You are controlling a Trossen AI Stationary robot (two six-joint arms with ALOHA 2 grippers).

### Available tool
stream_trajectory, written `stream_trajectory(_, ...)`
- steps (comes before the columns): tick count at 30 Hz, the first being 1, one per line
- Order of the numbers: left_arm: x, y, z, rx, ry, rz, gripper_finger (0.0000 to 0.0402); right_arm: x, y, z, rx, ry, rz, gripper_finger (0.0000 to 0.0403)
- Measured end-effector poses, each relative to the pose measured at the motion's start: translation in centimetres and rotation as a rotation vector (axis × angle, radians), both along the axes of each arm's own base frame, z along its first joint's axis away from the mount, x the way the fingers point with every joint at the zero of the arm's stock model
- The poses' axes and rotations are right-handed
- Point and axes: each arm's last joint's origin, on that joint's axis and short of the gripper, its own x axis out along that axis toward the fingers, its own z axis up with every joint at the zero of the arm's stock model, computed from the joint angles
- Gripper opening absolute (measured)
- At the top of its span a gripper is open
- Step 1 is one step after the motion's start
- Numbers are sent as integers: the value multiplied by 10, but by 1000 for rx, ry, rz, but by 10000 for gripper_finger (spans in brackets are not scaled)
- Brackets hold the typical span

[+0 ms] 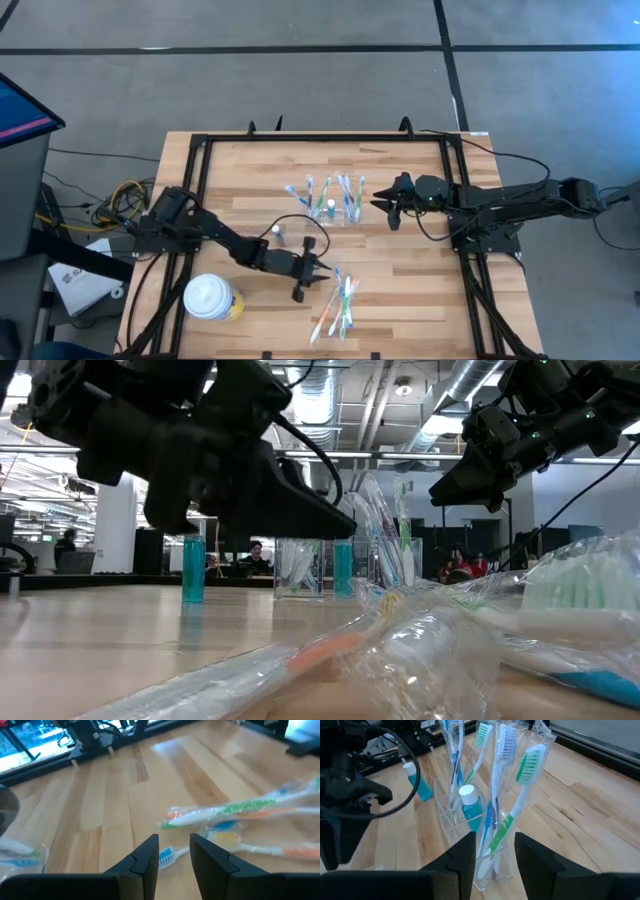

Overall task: Pick & Place toothbrushing station
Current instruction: Put the blue toothbrush into the transparent organizer

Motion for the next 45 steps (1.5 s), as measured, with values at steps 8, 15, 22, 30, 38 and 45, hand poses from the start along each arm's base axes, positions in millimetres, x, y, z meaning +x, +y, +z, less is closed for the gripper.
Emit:
stream_trajectory(8, 6, 4, -7, 70, 68, 52, 103, 0, 0, 0, 0, 0, 0, 127)
stream_trajectory(15, 7, 12, -10, 78, 100, 74, 103, 0, 0, 0, 0, 0, 0, 127)
stream_trajectory(22, 8, 16, -10, 79, 103, 85, 103, 0, 0, 0, 0, 0, 0, 127)
stream_trajectory(30, 8, 16, -10, 80, 104, 85, 103, 0, 0, 0, 0, -4, 0, 127)
stream_trajectory(38, 8, 16, -10, 80, 106, 85, 103, 0, 0, 1, -1, -7, 0, 127)
stream_trajectory(45, 8, 16, -10, 79, 105, 85, 103, 0, 0, 1, -1, -7, 0, 127)
